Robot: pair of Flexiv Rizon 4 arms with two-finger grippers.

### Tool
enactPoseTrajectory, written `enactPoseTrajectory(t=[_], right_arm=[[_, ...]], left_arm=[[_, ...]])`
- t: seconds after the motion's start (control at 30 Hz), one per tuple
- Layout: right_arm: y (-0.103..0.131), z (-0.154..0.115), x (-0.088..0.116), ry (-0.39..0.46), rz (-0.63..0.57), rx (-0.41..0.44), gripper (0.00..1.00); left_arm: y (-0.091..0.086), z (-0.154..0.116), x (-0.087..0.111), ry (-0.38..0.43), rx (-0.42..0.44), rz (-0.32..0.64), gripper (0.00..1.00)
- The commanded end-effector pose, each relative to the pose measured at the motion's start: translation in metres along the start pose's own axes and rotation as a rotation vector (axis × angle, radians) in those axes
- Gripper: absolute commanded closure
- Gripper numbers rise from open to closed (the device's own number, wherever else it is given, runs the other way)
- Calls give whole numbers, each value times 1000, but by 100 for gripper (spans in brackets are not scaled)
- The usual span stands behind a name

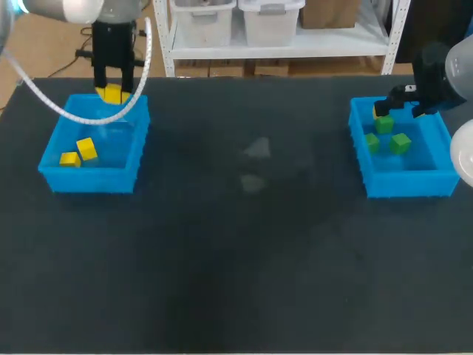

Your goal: Put the green cubes in the right bin and the yellow cubes in the left bin.

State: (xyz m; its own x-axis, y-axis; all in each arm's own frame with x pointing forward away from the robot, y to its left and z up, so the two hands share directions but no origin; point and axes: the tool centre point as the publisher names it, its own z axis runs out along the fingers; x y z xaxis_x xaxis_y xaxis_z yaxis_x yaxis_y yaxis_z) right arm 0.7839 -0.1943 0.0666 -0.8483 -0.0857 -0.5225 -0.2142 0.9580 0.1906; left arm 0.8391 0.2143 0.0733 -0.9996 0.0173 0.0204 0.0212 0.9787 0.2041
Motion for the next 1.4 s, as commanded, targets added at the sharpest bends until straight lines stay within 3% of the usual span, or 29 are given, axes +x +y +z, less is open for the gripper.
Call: enactPoseTrajectory(t=[0.03, 0.27, 0.3, 0.33, 0.37, 0.47, 1.4], right_arm=[[2, -2, 2, -5, 1, 8, 0], [2, -2, 2, -5, 1, 8, 0], [2, -2, 2, -5, 1, 8, 0], [2, -2, 2, -5, 1, 8, 0], [2, -2, 2, -5, 1, 8, 0], [2, -2, 2, -5, 1, 8, 0], [2, -2, 2, -5, 1, 8, 0]], left_arm=[[4, 7, 66, -305, 17, -5, 100], [5, 14, 74, -279, 15, 3, 100], [6, 15, 74, -275, 17, 1, 70], [6, 16, 74, -280, 27, -11, 15], [7, 14, 72, -303, 35, -30, 0], [6, 4, 61, -348, 134, -85, 0], [6, 4, 61, -348, 134, -85, 0]])
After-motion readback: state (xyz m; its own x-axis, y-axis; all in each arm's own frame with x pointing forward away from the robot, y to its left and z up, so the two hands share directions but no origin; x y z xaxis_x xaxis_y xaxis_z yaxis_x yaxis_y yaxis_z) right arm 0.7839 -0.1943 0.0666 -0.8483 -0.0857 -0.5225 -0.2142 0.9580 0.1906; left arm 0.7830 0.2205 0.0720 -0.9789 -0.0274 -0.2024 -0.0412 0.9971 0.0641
